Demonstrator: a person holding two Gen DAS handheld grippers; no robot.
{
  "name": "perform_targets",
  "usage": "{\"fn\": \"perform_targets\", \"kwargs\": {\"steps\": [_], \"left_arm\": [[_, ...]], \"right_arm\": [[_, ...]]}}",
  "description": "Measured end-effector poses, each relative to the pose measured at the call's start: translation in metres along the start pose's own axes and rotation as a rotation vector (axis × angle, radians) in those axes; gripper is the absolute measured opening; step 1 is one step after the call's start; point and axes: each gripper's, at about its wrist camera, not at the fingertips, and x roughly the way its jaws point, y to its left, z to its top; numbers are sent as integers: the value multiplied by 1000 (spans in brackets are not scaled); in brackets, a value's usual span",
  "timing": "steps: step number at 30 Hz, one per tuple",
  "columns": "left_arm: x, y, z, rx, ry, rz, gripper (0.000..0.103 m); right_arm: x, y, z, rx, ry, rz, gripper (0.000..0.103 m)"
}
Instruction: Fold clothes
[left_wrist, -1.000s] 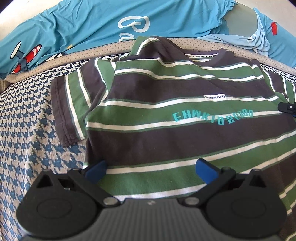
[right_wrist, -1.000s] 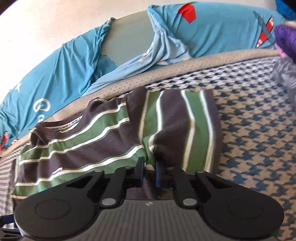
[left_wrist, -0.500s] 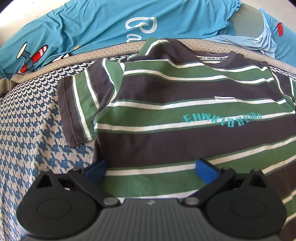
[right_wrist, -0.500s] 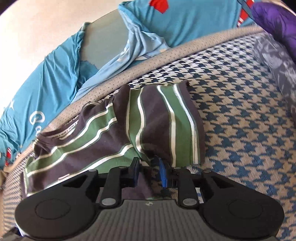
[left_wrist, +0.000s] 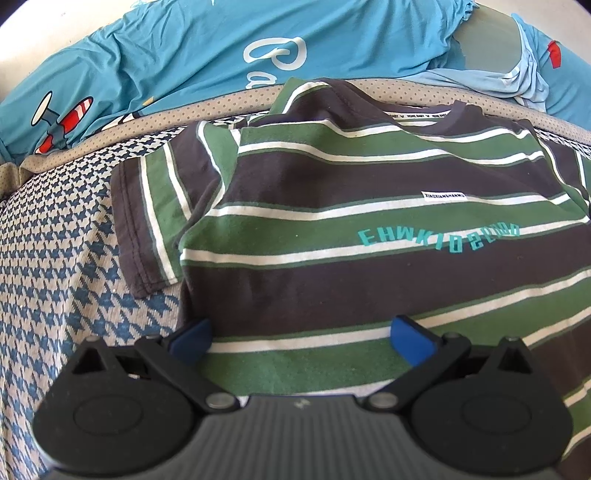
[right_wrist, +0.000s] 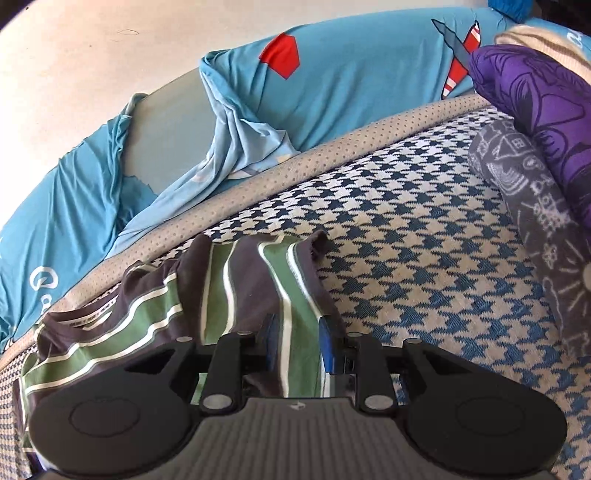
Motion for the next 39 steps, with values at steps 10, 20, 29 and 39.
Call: {"fn": "perform_targets", "kwargs": {"steps": [10, 20, 29, 39], "left_arm": [[0, -1, 0, 5, -3, 0, 103], [0, -1, -1, 10, -10, -3, 103], [2, -2, -2, 16, -15, -4, 103], [2, -7, -4, 59, -31, -6, 103]], "right_arm": [[8, -1, 9, -51, -67, -32, 37], [29, 6, 6, -76, -67, -36, 37], [29, 18, 5, -73, -101, -18, 7], [14, 5, 19, -41, -177, -224, 5]]}}
